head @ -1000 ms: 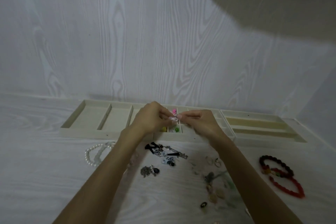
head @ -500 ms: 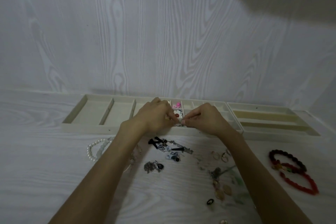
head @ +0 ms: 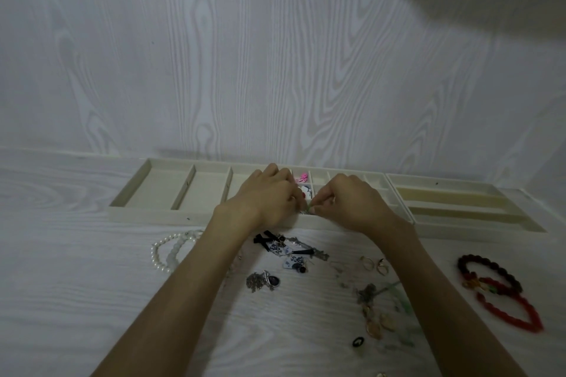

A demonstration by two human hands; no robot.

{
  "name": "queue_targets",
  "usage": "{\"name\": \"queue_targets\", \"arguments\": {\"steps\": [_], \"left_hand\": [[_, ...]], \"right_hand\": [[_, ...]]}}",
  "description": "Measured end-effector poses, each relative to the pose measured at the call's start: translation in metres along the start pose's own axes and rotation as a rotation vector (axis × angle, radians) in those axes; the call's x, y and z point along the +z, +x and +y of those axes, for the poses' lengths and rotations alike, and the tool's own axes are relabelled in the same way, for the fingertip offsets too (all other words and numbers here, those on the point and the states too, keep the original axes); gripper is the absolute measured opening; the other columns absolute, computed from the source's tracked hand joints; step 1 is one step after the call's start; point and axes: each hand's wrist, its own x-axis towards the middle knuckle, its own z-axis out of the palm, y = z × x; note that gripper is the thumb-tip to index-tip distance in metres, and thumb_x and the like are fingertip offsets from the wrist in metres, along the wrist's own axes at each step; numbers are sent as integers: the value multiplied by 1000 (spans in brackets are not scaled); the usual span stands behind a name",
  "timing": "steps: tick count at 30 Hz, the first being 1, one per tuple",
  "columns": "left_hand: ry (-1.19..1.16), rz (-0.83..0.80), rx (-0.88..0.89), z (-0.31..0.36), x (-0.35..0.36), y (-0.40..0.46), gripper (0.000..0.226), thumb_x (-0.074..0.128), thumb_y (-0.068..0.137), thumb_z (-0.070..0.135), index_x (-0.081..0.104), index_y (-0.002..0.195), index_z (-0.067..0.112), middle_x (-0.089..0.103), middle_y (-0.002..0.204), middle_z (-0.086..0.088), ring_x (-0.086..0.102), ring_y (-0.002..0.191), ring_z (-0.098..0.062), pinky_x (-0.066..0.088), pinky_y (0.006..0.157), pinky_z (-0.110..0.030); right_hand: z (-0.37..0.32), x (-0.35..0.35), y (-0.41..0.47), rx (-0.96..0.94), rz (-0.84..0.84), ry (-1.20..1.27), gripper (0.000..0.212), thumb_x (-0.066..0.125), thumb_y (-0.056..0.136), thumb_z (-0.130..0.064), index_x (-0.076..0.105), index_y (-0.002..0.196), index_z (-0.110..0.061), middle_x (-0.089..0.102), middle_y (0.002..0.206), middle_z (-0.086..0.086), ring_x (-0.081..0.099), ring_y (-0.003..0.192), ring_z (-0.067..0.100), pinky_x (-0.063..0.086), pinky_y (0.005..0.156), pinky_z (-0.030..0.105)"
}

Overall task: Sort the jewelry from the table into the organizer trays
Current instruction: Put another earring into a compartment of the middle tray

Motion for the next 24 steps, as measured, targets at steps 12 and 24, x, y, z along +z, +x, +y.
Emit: {"name": "queue_targets", "arguments": {"steps": [12,24], "left_hand": [[-48,44,-13,-3,-4,-1,29,48,94,23,67,112,35,48,124,5,33,117,-16,23,85,-26],[27,-29,55,2,-5,2,42,40,97,17,55,129,40,43,137,7,31,120,-19,27,91,-29]], "right_hand": [[-12,9,-1,67,100,-117,19,68,84,-31,71,103,-28,68,106,-2,62,98,20,43,77,27],[6,-33,-8,19,-158,-90,46,41,92,-2,68,112,-34,64,122,3,60,99,19,47,82,28]]}}
